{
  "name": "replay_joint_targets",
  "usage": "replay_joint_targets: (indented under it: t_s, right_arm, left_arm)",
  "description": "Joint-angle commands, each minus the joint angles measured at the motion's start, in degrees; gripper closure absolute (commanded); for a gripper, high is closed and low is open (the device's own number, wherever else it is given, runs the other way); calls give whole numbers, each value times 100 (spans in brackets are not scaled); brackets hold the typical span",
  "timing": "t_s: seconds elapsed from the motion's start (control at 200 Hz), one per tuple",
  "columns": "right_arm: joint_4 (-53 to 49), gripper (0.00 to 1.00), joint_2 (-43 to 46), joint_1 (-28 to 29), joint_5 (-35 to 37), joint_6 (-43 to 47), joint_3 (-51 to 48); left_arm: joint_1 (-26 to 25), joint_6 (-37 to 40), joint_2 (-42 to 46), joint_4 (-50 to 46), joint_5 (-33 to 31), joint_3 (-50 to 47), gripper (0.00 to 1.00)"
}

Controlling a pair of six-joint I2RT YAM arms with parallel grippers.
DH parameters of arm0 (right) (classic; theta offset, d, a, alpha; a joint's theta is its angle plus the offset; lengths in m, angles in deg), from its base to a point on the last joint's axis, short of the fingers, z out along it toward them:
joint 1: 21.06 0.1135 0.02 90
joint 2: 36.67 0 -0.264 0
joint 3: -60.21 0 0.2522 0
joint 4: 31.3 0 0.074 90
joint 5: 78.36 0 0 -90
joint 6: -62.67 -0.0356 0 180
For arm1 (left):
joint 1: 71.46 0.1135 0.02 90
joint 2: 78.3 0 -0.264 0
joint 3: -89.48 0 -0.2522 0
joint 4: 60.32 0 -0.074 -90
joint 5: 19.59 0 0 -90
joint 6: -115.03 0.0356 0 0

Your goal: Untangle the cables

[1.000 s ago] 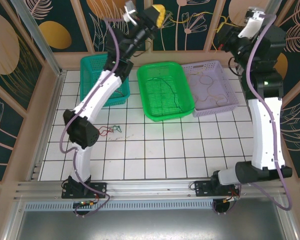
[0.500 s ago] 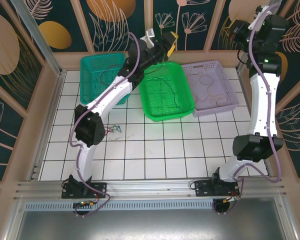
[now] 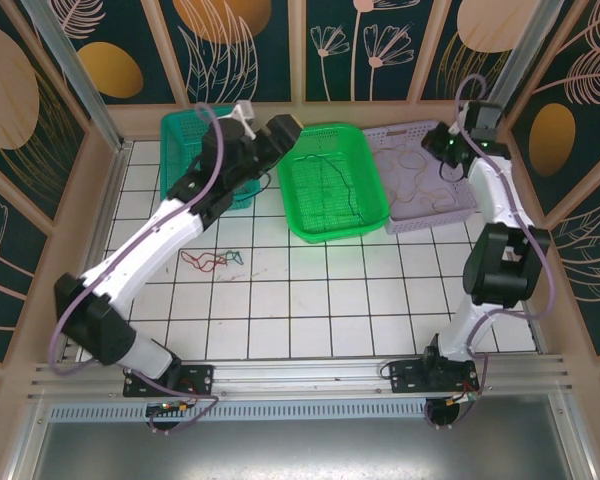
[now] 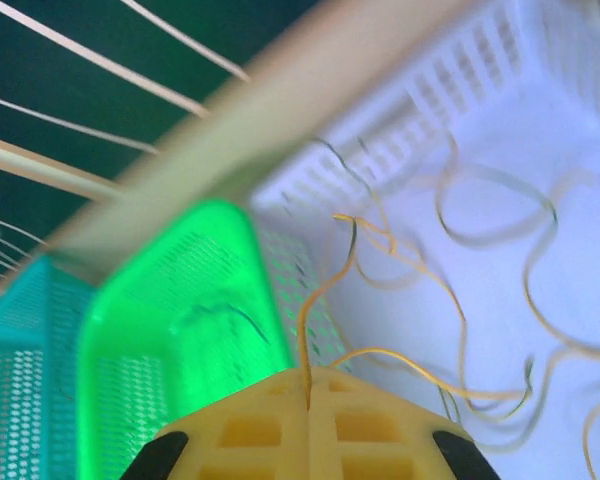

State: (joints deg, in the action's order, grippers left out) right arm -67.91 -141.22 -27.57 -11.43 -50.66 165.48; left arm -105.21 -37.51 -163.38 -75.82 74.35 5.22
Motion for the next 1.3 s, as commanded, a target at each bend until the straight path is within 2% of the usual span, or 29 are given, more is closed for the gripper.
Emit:
replay_joint_targets:
  t_s: [0.0, 0.11, 0.215, 0.325, 0.46, 0.541, 0.631, 0.706, 0.786, 0.881, 0.931, 0.966, 1.086, 1.201, 1.296]
  right_arm:
    - [-217, 94, -212, -43, -223, -212, -152]
    - [-220, 73, 29, -20, 134, -340, -346]
    - [-220, 59, 582, 49, 675, -447, -492]
    - [-323, 47, 1326, 375, 1589, -547, -656]
    - [-187, 44, 2279, 1163, 2509, -689, -1258]
    - [-52, 46, 2702, 1853, 2649, -826, -1705]
    - [365, 48, 3038, 2906, 2422, -893, -2319]
    - [1103, 50, 3138, 3902, 1559, -634, -2897]
    - [1494, 49, 2817, 5007, 895, -196, -3097]
    - [1383, 48, 1781, 5811, 142, 104, -2745]
    - [1162, 47, 1189, 6160, 179, 330, -2377]
    - [966, 45, 810, 6375, 452, 487, -2092]
    - [527, 44, -462, 6539, 950, 704, -1174]
    - [535, 42, -1159, 6485, 1147, 814, -548]
    - [185, 42, -1783, 6443, 1239, 873, 151]
  left_arm:
    - [17, 232, 461, -555, -357, -571, 31]
    - [15, 118, 945, -1047, -652, -1038, 31]
    - [28, 14, 1354, -1844, -1183, -1370, 31]
    - [215, -67, 1588, -3003, -1629, -1632, 30]
    - [1261, -147, 1989, -3587, -1084, -2443, 30]
    - [1764, -39, 2264, -3646, -1116, -2943, 30]
    - [2237, 124, 2293, -3632, -1014, -3399, 30]
    - [2683, 281, 2180, -3444, -733, -3758, 32]
    - [3142, 453, 1987, -3091, -470, -4045, 34]
    - [3393, 756, 1543, -2753, -359, -4029, 34]
    - [3409, 907, 1271, -2726, -459, -3924, 36]
    - [3423, 1016, 1110, -2647, -487, -3894, 37]
    - [3446, 1218, 828, -2373, -549, -3896, 42]
    - [3448, 1212, 827, -1938, -443, -4101, 50]
    - [3446, 1253, 720, -1692, -391, -4267, 52]
